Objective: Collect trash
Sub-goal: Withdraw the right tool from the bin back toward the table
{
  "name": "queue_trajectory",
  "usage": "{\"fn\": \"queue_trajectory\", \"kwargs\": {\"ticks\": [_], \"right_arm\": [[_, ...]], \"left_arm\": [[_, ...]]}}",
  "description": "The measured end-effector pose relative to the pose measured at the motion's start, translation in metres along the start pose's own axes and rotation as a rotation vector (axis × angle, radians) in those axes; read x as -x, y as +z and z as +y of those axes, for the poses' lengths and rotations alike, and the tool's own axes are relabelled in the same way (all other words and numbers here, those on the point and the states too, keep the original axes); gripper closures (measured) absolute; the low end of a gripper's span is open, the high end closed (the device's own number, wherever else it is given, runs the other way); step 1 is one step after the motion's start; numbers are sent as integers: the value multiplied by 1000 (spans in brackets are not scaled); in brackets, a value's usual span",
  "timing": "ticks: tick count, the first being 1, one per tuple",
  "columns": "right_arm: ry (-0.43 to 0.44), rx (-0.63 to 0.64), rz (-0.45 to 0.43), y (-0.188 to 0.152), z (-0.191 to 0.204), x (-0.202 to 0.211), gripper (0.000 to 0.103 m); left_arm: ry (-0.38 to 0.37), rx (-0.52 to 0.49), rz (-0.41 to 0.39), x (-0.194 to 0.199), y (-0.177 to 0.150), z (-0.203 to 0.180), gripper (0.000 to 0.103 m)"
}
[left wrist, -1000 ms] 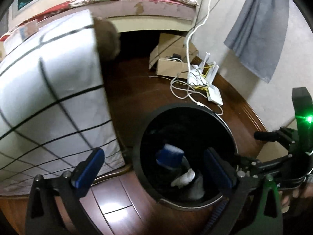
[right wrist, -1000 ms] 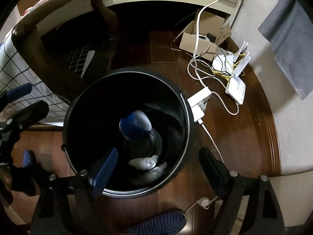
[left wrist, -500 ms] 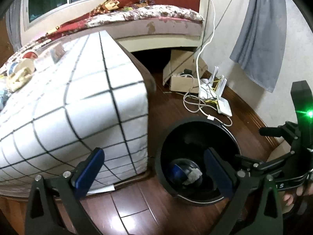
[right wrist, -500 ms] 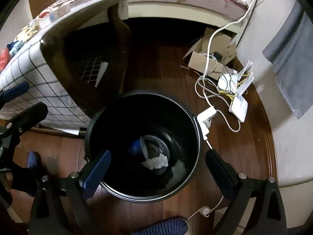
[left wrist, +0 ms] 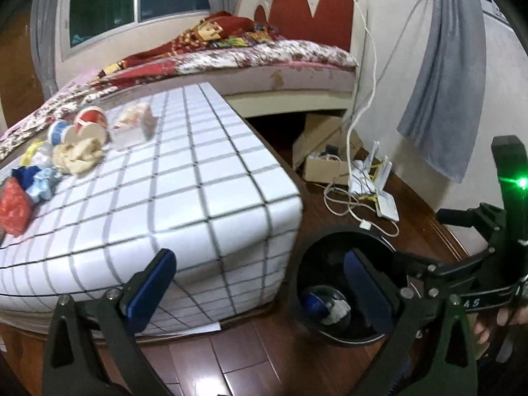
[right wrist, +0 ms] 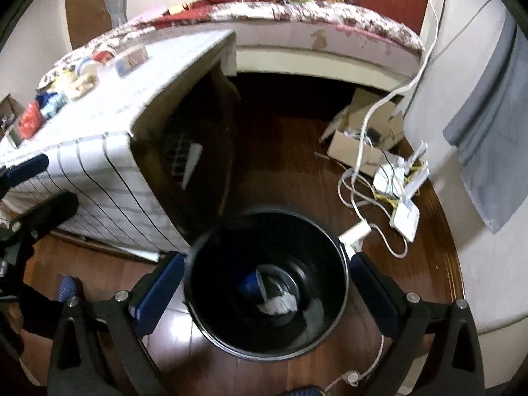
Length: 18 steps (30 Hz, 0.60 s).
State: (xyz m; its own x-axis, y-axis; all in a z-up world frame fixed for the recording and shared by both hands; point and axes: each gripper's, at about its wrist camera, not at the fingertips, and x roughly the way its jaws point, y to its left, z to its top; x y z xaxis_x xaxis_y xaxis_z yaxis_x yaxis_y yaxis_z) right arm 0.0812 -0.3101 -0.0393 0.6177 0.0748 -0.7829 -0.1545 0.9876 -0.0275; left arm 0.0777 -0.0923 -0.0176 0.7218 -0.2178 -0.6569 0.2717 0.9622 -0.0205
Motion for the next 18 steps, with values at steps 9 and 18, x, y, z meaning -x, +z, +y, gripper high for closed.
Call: {"fn": "queue_trajectory", "kwargs": {"ticks": [9, 18], "right_arm": [[88, 18, -133, 45, 47, 16, 1], [187, 59, -182, 85, 117, 9, 1]], "left_arm": [[98, 74, -68, 25, 7, 59, 1], [236, 176, -108, 47, 0, 143, 1]]}}
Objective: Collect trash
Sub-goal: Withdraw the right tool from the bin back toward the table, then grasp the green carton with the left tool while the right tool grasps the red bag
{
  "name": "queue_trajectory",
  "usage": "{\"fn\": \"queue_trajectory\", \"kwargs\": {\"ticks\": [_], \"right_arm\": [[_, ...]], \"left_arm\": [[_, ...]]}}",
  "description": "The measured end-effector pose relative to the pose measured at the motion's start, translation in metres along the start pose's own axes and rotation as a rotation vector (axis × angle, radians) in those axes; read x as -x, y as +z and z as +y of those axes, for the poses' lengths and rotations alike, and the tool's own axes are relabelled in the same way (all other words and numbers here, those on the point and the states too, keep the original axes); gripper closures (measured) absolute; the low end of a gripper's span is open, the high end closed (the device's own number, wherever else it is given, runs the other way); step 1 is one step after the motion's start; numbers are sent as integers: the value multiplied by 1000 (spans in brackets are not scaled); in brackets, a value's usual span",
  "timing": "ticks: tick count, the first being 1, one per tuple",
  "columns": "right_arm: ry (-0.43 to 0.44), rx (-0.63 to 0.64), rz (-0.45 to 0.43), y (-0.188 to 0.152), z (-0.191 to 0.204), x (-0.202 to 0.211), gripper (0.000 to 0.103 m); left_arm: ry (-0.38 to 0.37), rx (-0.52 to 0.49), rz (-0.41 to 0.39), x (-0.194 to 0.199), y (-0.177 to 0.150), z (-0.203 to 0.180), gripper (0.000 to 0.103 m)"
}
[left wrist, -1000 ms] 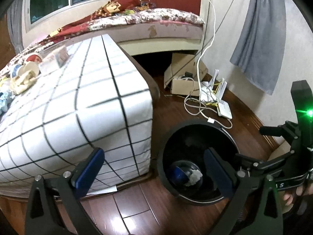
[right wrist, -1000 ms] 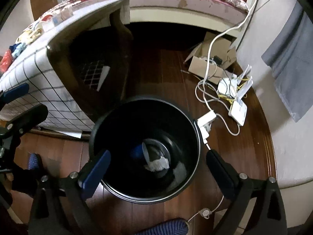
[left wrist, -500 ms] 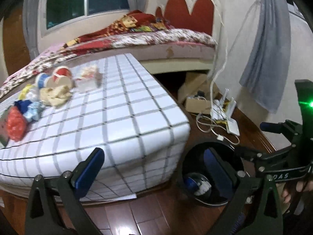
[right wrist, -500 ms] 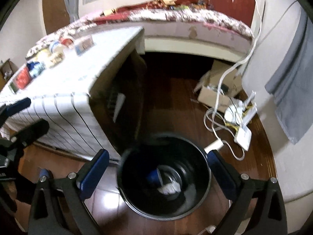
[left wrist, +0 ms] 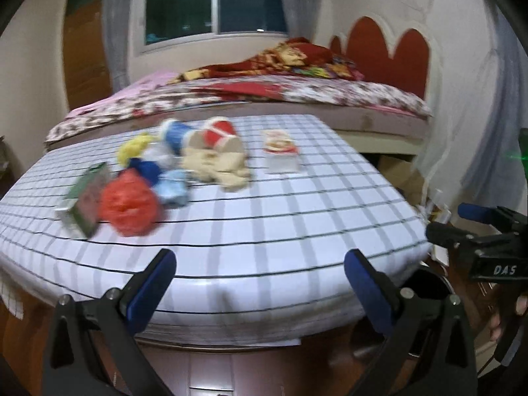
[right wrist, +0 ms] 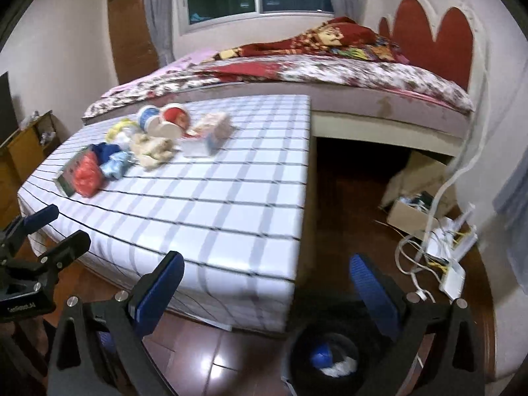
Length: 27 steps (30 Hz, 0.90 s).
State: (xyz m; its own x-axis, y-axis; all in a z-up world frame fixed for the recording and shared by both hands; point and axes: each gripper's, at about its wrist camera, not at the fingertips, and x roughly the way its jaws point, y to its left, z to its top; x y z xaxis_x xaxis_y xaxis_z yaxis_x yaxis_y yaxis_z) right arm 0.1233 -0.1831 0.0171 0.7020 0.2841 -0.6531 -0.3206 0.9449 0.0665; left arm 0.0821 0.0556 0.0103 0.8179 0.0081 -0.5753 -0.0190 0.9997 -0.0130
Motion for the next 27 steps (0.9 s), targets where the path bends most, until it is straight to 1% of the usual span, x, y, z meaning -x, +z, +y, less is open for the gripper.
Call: {"fn": "queue_trajectory", "kwargs": {"ticks": [3, 6, 11, 15, 19, 20, 23, 26, 27], "right_arm": [[46, 22, -10, 11, 23, -8, 1], [87, 45, -2, 18, 45, -16, 1], [118, 68, -27, 30, 79, -26, 1], [144, 66, -58, 38, 100, -31, 1], [182, 80, -79, 46, 127, -45, 1], [191, 86, -80, 47, 134, -49, 3], [233, 120, -62, 50, 157, -63, 17], [270, 157, -49, 52, 180, -75, 23], [282, 169, -44, 52, 187, -80, 26]], "left_arm": [[50, 40, -7, -1, 1, 35, 1], [97, 67, -15, -1, 3, 60, 1], [161, 104, -20, -8, 6, 105, 1], [187, 120, -19, -17, 7, 135, 1], [202, 143, -11, -24, 4, 162, 1], [199, 142, -10, -25, 4, 166, 2], [209, 137, -24, -27, 3, 184, 7], [196, 157, -17, -33, 5, 199, 13], [187, 165, -13, -37, 6, 203, 13]]}}
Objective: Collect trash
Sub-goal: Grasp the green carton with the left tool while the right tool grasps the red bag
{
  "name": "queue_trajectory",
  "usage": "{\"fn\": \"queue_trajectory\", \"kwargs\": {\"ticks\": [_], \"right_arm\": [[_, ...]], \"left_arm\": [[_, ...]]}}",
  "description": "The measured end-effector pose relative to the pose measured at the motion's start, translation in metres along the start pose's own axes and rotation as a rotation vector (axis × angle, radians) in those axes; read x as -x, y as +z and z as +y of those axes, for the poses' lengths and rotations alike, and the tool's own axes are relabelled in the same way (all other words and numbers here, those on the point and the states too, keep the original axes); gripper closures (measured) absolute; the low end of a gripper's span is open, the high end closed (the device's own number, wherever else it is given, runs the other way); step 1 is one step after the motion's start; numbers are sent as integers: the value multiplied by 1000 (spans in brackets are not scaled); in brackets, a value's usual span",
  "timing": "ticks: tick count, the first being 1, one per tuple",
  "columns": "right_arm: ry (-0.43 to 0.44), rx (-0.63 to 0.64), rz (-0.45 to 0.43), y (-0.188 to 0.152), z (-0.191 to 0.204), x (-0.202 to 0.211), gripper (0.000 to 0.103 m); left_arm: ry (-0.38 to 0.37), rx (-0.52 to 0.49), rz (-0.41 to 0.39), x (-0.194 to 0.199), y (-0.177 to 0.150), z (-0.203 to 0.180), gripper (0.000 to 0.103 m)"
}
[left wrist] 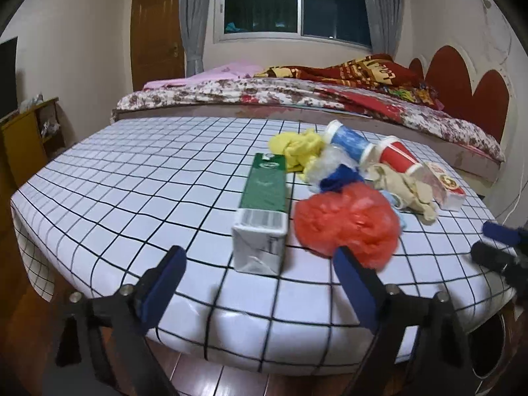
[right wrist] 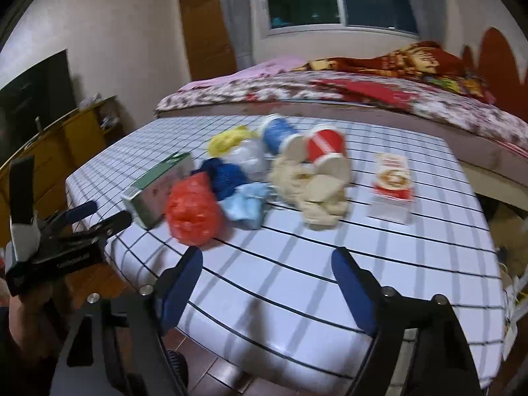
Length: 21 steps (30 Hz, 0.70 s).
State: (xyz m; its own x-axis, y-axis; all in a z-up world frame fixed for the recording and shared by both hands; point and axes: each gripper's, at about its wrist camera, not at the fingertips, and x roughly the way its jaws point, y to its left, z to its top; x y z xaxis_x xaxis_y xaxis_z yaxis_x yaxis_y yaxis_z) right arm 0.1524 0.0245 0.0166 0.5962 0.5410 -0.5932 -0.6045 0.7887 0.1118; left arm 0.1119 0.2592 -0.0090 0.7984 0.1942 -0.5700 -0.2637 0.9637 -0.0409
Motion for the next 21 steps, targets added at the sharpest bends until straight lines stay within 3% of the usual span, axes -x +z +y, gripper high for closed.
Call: {"fn": "queue_trajectory", "kwargs": {"ticks": [3, 7, 9, 10, 11, 17, 19, 21], "right_arm": [[22, 32, 23, 3, 15, -21, 34], [55, 45, 43, 11, 27, -44, 35], [64, 66, 49, 14, 34, -52, 35], [67, 79, 52, 17, 38, -56, 35], [74, 93, 54, 20, 42, -60, 35], [83, 161, 69, 37, 66, -86, 35], [79, 182, 92, 39, 73, -98, 41], [84, 210, 120, 37, 82, -108, 65]], "left_arm": [[-24, 0, 14, -15, 4, 3, 15], [-62, 4, 39, -35, 10, 5, 25], [-85, 14, 53, -45, 12, 9, 35], [-111, 28, 76, -52, 11, 13, 57], [-121, 32, 87, -56, 11, 16, 60], [-116, 60, 62, -49, 6, 29, 61], [-109, 53, 64, -47, 5, 30, 61], [-107, 49, 65, -45, 5, 30, 61]]}}
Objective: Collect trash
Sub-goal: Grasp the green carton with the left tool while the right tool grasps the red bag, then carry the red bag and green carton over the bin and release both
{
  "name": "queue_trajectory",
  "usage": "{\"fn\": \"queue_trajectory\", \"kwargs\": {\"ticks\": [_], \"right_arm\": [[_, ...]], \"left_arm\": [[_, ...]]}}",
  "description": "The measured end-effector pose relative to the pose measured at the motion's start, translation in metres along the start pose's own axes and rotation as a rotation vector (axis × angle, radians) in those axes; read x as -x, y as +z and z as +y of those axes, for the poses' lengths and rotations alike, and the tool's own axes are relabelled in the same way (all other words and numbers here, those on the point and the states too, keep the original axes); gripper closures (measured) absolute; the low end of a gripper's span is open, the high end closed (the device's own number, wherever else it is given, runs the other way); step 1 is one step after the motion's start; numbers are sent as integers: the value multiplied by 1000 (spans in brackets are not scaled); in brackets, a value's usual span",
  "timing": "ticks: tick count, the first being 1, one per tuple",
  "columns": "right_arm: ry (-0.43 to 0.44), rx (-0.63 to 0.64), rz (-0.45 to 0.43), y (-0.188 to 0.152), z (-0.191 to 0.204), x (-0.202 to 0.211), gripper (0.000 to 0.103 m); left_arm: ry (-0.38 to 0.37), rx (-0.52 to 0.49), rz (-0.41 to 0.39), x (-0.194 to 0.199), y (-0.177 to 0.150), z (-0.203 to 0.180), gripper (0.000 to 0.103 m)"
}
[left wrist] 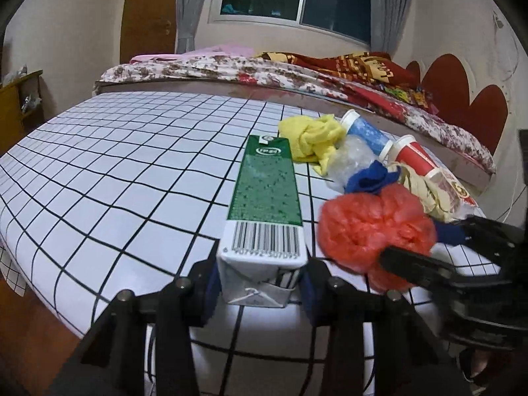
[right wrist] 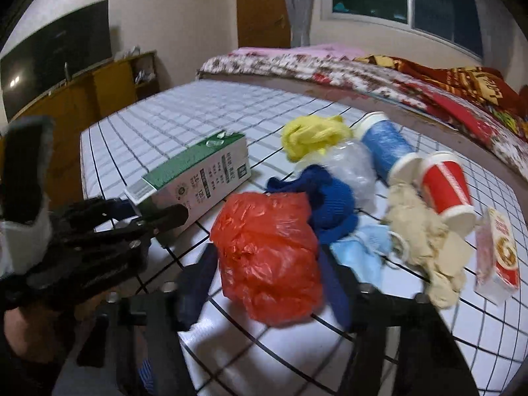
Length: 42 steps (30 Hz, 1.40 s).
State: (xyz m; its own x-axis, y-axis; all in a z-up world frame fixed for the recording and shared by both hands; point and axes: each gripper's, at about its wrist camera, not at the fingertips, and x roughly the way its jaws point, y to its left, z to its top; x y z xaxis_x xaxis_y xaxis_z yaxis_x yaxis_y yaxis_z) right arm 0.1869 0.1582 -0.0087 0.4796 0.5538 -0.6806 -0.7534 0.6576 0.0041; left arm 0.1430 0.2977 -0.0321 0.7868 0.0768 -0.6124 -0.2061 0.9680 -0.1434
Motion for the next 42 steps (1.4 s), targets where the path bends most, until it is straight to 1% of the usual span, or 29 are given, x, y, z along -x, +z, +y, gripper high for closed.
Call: {"fn": "queue_trajectory", "kwargs": {"ticks": [3, 7, 10, 13, 17, 25, 32, 39, 42], "right_arm": [[18, 2, -13, 0, 5, 6, 73], [-4, -31, -89, 1, 1, 35, 74], [-44, -65, -133, -2, -11, 59, 74], [-74, -102, -150, -8, -29, 78, 74], [-132, -140, -156, -25, -57, 106, 74], [-220, -191, -159, -66, -103, 155, 74], [-290, -268, -163, -105, -144, 199, 74], [-365, -325, -182, -136, -171, 250, 74], [-391, -348, -182, -147, -180, 265, 74]], "left_arm": [[0, 0, -6, 4, 1, 0, 61], [-1, -10, -35, 20, 1, -5, 62], [-12, -19, -54, 31, 2, -14, 62], [-32, -30, -66, 42, 1, -28, 62], [-58, -39, -68, 47, -2, -48, 62], [-142, -90, -66, 55, -8, -105, 62], [-220, -158, -44, 56, -17, -164, 62], [-300, -219, -37, 65, -24, -218, 62], [-328, -247, -38, 71, -27, -238, 62]]}}
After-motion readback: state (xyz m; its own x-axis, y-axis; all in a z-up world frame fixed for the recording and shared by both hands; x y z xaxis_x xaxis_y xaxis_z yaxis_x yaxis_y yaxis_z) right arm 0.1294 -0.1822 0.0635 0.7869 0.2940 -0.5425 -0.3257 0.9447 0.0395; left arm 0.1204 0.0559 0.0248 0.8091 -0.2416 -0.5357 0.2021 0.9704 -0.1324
